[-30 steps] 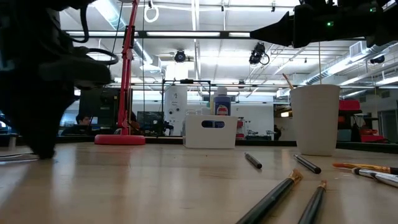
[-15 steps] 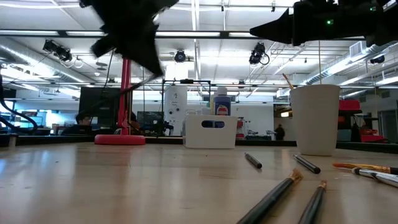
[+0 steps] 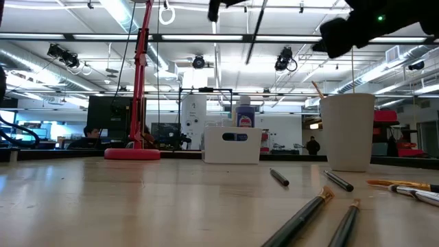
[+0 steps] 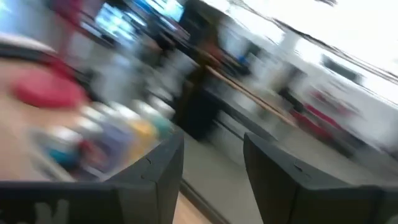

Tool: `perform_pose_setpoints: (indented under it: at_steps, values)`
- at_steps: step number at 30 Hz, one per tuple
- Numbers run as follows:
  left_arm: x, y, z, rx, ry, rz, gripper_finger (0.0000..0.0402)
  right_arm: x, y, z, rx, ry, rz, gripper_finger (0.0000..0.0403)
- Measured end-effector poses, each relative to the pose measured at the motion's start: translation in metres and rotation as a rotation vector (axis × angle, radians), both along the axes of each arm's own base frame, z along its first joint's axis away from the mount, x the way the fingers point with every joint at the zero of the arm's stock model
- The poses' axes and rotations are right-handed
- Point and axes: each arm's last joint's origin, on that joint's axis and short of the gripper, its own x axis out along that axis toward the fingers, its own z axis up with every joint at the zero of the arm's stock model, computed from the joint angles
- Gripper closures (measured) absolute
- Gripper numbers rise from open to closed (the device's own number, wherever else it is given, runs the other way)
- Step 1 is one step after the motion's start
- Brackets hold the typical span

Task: Pick & Place Paint Supplies
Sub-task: Put the silver paint brush into the gray cup

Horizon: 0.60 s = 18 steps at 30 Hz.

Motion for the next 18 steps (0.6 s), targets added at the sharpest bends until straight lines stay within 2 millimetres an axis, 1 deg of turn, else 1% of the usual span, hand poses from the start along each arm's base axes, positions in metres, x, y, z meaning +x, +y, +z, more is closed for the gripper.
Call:
perform_pose_setpoints:
  at_steps: [2,3,4,6,8,11,13,15,18]
  values:
    - [0.005,0.005,0.003,0.085,-0.054,-0.03,0.0395,-0.006,0.002,-0.001,0.018,0.026,-0.157,0.0234]
    - [0.006,0.007,0.004,0.119,-0.075,-0.057,0.0395,-0.008,0.004,-0.001,0.018,0.042,-0.192,0.0234]
    - [0.008,0.008,0.004,0.146,-0.099,-0.092,0.0395,-0.009,0.005,-0.001,0.014,0.051,-0.182,0.0234]
    - [0.015,0.009,0.004,0.188,-0.191,-0.167,0.0393,-0.012,0.011,-0.005,0.012,0.041,-0.11,0.0234]
    - [0.017,0.012,0.001,0.2,-0.202,-0.215,0.0391,-0.013,0.016,-0.004,0.032,0.002,-0.07,0.0234]
    - [0.024,0.014,-0.005,0.218,-0.232,-0.214,0.0393,-0.018,0.024,-0.003,0.052,-0.018,-0.071,0.0234]
    - [0.026,0.019,-0.012,0.216,-0.2,-0.207,0.0395,-0.019,0.031,-0.003,0.067,-0.05,0.013,0.0234]
    - [0.031,0.02,-0.014,0.22,-0.238,-0.201,0.0395,-0.019,0.039,-0.002,0.079,-0.087,0.174,0.0234]
    - [0.032,0.023,-0.017,0.221,-0.241,-0.204,0.0391,-0.019,0.052,-0.004,0.104,-0.117,0.419,0.0234]
